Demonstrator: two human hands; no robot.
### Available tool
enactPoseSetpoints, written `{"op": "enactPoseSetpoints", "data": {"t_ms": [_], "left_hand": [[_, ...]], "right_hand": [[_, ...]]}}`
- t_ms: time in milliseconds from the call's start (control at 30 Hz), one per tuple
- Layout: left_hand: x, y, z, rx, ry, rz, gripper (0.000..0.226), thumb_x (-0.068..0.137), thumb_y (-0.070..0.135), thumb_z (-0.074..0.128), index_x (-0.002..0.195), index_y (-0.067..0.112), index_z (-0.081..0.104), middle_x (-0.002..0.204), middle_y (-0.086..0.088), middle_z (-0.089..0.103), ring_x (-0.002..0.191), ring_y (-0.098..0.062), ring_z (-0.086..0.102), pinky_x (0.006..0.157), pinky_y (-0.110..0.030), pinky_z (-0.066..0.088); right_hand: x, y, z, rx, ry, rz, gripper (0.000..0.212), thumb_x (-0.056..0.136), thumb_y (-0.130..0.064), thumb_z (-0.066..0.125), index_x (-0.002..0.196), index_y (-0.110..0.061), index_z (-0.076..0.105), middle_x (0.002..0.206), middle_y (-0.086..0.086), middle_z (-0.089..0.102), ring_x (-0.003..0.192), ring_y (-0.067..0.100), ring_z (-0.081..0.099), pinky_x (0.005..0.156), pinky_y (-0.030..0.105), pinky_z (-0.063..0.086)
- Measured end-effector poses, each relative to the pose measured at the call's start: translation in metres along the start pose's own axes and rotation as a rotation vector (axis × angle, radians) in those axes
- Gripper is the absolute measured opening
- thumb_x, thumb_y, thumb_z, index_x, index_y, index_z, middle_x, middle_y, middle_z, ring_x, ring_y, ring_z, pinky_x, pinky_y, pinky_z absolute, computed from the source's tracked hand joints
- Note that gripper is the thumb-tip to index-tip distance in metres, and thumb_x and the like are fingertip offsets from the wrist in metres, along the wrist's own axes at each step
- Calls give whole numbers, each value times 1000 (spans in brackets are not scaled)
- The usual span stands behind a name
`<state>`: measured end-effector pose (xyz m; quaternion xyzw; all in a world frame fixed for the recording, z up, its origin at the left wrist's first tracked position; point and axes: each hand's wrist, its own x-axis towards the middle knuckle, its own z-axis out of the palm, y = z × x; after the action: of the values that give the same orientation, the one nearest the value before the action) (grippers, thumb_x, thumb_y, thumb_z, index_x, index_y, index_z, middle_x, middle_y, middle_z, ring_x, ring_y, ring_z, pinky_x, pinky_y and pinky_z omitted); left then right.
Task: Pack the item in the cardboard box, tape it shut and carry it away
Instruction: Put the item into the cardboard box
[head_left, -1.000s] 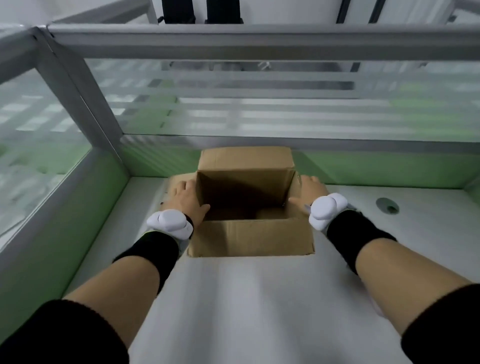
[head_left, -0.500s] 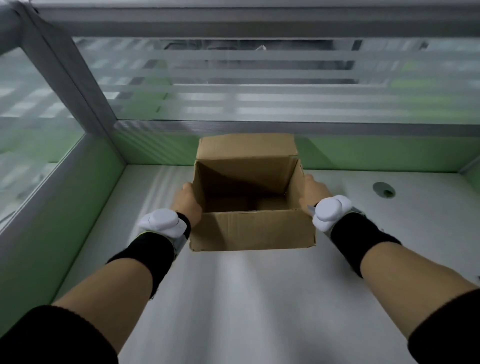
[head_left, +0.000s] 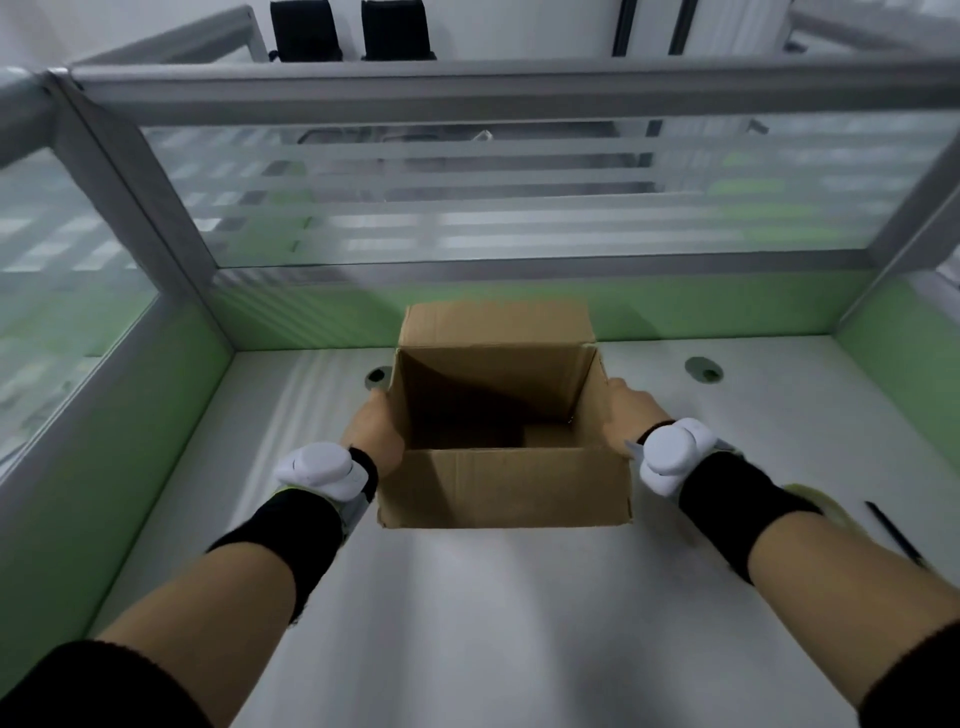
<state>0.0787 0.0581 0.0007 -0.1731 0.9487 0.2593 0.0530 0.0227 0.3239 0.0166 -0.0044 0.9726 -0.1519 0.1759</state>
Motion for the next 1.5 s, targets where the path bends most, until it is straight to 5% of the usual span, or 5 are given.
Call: {"op": "enactPoseSetpoints", "data": {"t_ms": [267,433,700,1133,1500], "left_hand": [[-26,-20,3,21,-42,-42,24,89,-4,38,113,-2,36,107,-21,52,96,-36,54,74,-36,40],[-31,-28,8,30,-56,-61,16,89,-2,38,97,9,30,94,-15,47,80,-26,47,70,-32,38],[-17,-18,6,5,52,-69,44,85,13,51,126,5,37,133,-19,34,119,-38,40,97,-43,38],[-6,156,73,-28,23,365,48,86,15,55,131,13,38,138,-11,34,124,-34,38,99,-40,38],[-14,244,199,79,-224,430,56,84,13,57,136,14,34,142,-6,32,129,-26,33,100,-33,35]], "right_hand": [[-20,-4,14,-27,-62,-20,33,90,-3,42,123,3,38,122,26,53,84,26,44,71,31,36],[-21,-4,26,-54,-82,-2,33,92,-5,41,123,3,38,123,26,53,98,35,55,73,31,37],[-23,15,27,121,-21,-21,48,98,-34,37,137,-7,37,134,18,54,121,36,51,101,40,41],[-3,139,-8,143,0,99,57,93,-26,51,143,-6,32,145,16,39,132,30,41,107,33,34],[28,207,21,113,-174,145,66,85,-34,62,137,-6,32,140,17,37,130,34,39,106,38,35]]}}
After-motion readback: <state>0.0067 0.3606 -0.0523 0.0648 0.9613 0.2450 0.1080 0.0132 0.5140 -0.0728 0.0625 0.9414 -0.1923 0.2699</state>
